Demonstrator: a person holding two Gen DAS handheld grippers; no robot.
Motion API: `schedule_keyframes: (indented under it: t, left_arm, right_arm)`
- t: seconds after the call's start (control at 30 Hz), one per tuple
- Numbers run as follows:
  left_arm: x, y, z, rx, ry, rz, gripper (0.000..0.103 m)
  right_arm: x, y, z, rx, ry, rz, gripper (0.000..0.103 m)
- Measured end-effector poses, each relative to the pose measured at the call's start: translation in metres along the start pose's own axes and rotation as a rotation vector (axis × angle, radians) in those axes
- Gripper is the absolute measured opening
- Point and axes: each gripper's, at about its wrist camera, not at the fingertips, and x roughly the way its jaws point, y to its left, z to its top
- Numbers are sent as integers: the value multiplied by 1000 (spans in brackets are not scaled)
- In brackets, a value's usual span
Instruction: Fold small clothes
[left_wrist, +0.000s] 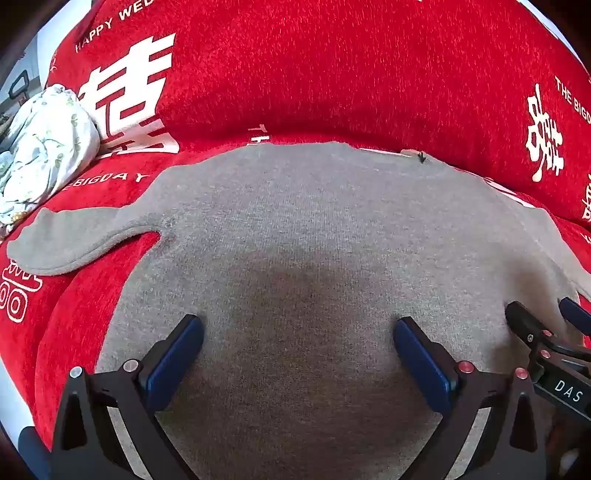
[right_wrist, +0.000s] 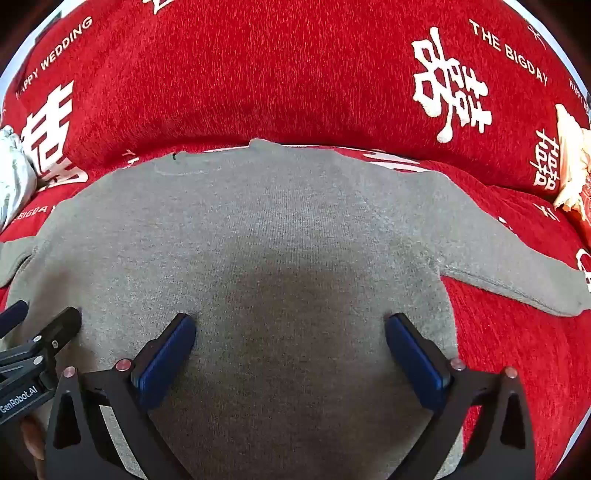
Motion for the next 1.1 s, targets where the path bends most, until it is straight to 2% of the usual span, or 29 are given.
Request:
schedule_keyframes:
  t: [0.33,0.37,0.83,0.97,1.1]
  left_arm:
    - [-1,5,7,8,7,2,103]
    - [-2,2,0,6,-12,11,103]
    - [-1,-1,-4,5,-17,33,103]
    - [2,-3,5,-26,25,62,103]
    - [8,-9,15,-10,73,62,103]
  right_arm:
    - [-2,-1,-1,-2,-5,2,103]
    - [-2,-1,-1,-2,-6,2,103]
    - [-1,-1,0,-2,-7,3,103]
    - [-1,-1,0,-2,-7,3,103]
    - [-1,-2,0,-2,-7,4,103]
